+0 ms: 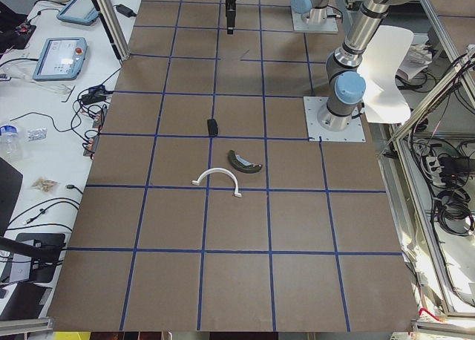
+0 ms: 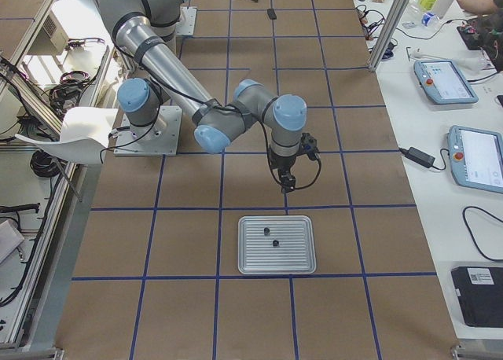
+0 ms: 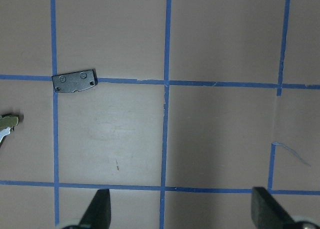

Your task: Place bearing gear from tray to pile

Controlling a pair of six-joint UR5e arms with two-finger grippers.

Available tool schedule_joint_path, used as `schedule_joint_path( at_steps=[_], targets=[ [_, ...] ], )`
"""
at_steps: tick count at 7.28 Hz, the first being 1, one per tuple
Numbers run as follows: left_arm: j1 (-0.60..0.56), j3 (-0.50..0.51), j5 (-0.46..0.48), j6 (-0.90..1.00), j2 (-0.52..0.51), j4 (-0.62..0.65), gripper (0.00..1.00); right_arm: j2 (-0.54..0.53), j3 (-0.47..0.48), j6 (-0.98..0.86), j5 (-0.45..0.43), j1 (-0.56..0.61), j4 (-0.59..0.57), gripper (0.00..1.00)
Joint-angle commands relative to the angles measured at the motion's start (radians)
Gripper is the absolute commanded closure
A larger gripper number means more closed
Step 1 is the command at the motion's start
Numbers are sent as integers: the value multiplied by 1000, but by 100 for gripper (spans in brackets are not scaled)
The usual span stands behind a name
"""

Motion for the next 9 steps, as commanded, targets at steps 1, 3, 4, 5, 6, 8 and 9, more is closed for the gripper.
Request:
schedule_joint_path(
  at_steps=[1,3,4,5,6,8,9],
  targets=[
    [1,0,2,2,0,0,0,101,-27,-44,-3,-42,-69,0],
    [1,-1,2,2,0,0,0,167,-40,-104,-5,-71,-70,1],
    [1,-1,2,3,0,0,0,190,-47,-124,0,-90,-69,8],
    [1,-1,2,2,0,0,0,215,-70,-156,-2,-92,-70,14],
    [3,-1,2,3,0,0,0,241,-93,-153,-12,-92,-69,18],
    [3,-1,2,2,0,0,0,252,-87,-147,-19,-92,-61,41],
    [3,-1,2,3,0,0,0,256,-86,-144,-37,-92,-58,41]
  ],
)
